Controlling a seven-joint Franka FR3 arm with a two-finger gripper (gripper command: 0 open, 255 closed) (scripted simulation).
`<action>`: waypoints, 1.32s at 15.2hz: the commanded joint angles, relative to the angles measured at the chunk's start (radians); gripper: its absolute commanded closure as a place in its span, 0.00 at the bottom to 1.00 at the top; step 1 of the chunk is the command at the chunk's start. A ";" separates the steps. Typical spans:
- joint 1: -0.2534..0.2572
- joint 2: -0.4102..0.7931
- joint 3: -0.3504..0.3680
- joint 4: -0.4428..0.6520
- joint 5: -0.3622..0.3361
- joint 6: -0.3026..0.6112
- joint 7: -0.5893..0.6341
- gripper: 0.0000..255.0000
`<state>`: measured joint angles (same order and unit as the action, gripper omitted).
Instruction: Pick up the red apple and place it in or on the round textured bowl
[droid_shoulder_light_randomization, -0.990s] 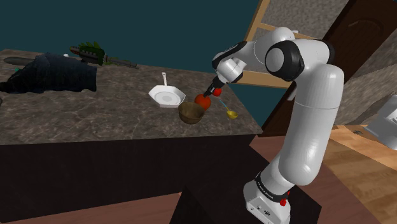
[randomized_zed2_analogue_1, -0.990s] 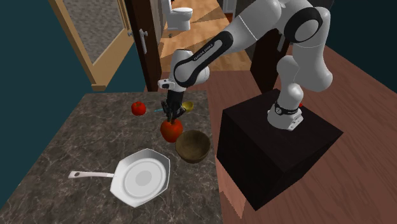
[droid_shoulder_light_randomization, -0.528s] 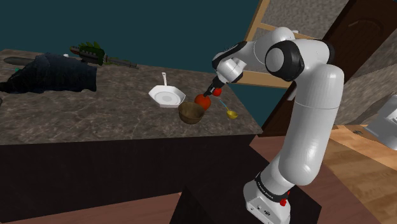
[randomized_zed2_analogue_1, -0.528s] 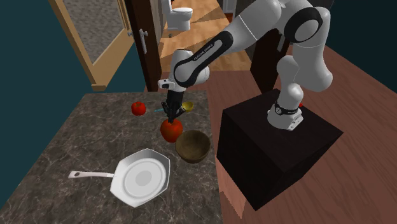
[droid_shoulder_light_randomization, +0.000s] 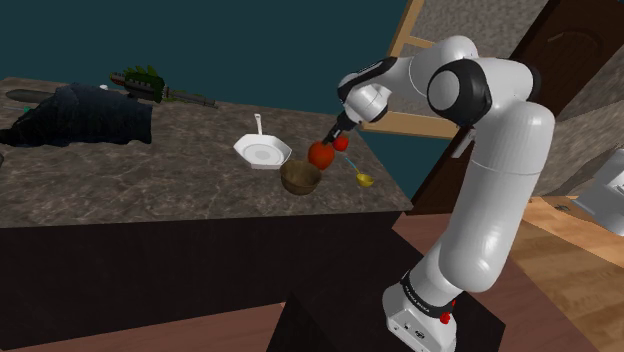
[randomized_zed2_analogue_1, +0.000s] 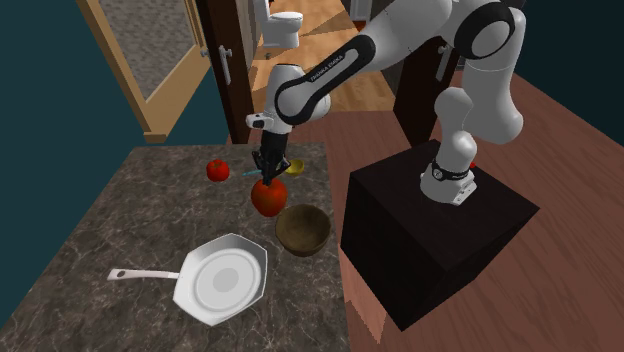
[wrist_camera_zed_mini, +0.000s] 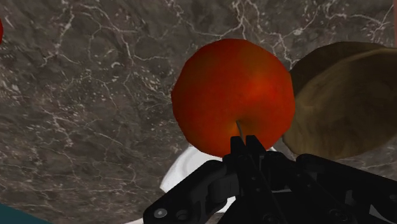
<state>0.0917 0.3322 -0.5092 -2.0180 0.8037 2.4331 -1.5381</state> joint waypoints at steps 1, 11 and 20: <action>0.008 -0.018 -0.010 0.003 -0.024 -0.013 0.023 1.00; 0.035 -0.100 -0.049 0.031 -0.136 -0.088 0.125 1.00; 0.050 -0.161 -0.071 0.077 -0.223 -0.166 0.208 1.00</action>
<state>0.1409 0.1747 -0.5790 -1.9495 0.5885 2.2772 -1.3392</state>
